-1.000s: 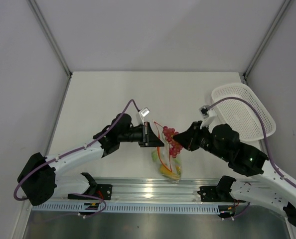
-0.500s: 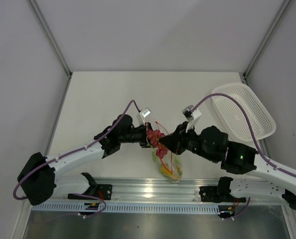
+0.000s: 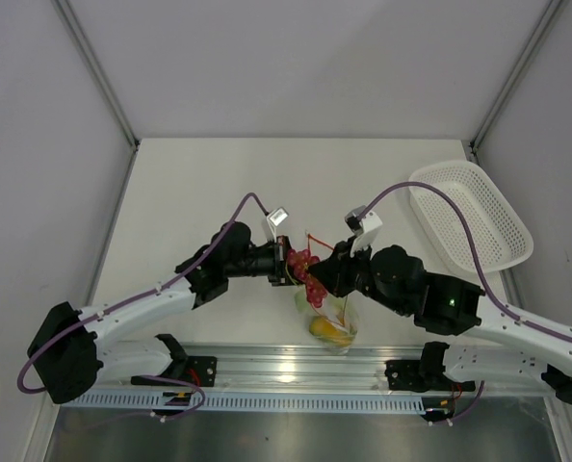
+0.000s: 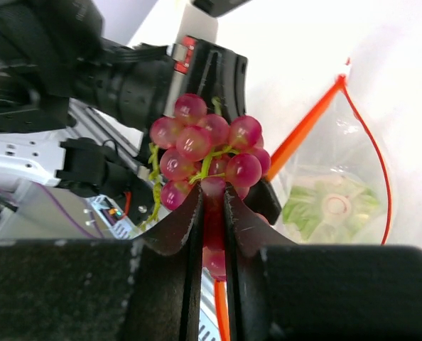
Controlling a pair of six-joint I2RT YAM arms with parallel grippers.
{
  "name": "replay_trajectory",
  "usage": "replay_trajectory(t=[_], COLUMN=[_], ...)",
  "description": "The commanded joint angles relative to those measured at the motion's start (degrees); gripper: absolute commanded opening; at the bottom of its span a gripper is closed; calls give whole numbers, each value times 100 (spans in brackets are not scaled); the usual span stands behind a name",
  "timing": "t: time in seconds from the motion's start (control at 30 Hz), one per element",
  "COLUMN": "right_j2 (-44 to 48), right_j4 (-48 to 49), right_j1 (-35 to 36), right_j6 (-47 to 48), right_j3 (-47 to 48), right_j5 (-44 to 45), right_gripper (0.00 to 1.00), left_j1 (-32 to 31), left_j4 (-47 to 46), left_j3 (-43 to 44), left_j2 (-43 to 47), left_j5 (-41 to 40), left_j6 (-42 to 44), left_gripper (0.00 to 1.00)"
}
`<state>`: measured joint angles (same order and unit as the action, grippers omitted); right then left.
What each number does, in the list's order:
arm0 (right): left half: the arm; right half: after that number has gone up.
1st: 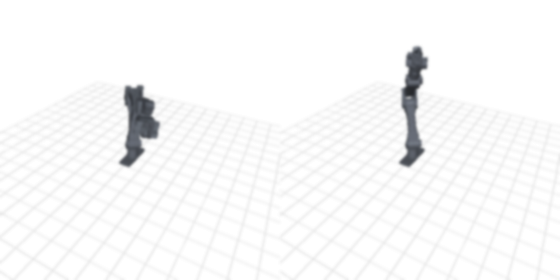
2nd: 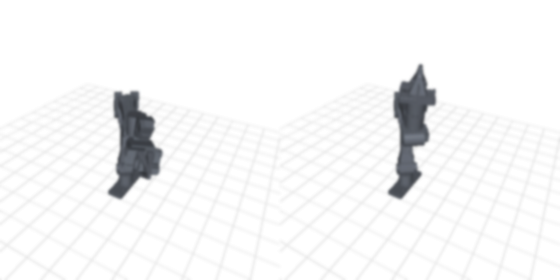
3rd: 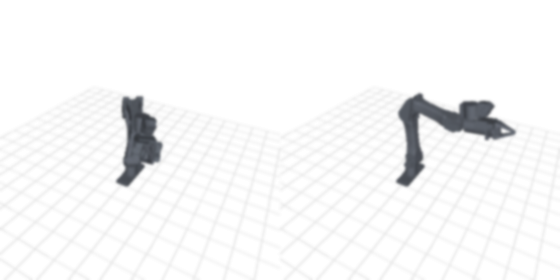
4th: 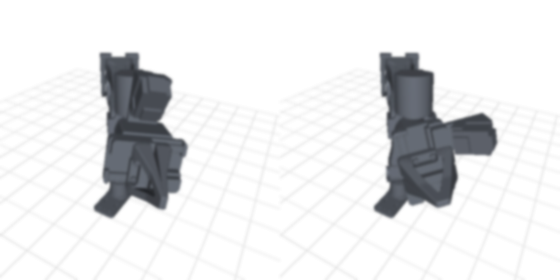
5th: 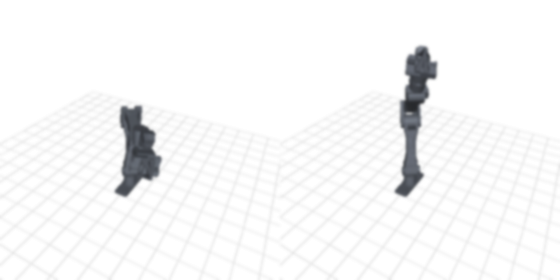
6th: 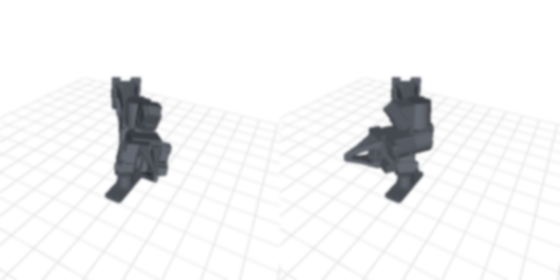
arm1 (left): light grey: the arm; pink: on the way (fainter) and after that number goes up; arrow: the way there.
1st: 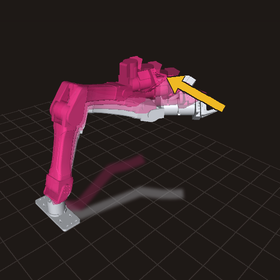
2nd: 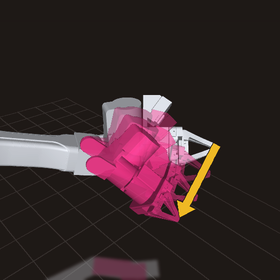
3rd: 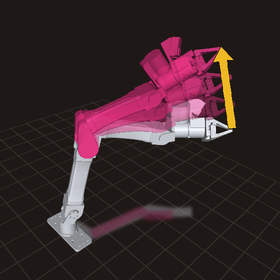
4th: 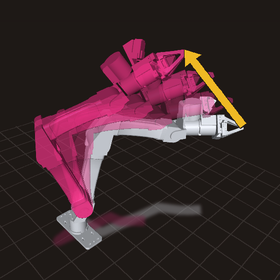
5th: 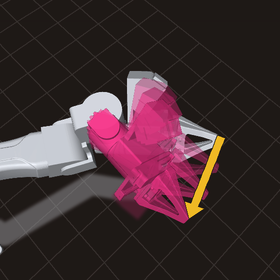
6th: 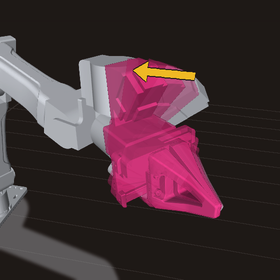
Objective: Place the food in the zip-top bag and seal the zipper
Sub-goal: Place the fake fruit in the zipper food storage bag.
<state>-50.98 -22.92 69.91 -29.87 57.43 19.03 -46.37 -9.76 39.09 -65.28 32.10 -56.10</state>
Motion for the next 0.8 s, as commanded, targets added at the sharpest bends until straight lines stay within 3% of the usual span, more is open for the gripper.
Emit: replay_trajectory(t=[0.0,0.47,0.63,0.7,0.77], right_j2=[-52,44,27,9,-8], right_j4=[-124,-1223,-1400,-1426,-1417], right_j1=[23,5,-56,-100,-135], right_j6=[156,227,262,253,253], right_j3=[75,-74,-91,-109,-118], right_j5=[329,760,813,743,586], right_gripper=[0,0,5,10,36], left_j1=[-48,-48,-39,-39,-48], left_j4=[-202,-105,-61,-52,-35], left_j3=[11,2,-42,-51,-60], left_j2=[252,437,507,533,569], left_j5=[33,7,7,-2,-28], left_j6=[-68,-24,-15,-7,-7], left_gripper=[1,1,1,1,1])
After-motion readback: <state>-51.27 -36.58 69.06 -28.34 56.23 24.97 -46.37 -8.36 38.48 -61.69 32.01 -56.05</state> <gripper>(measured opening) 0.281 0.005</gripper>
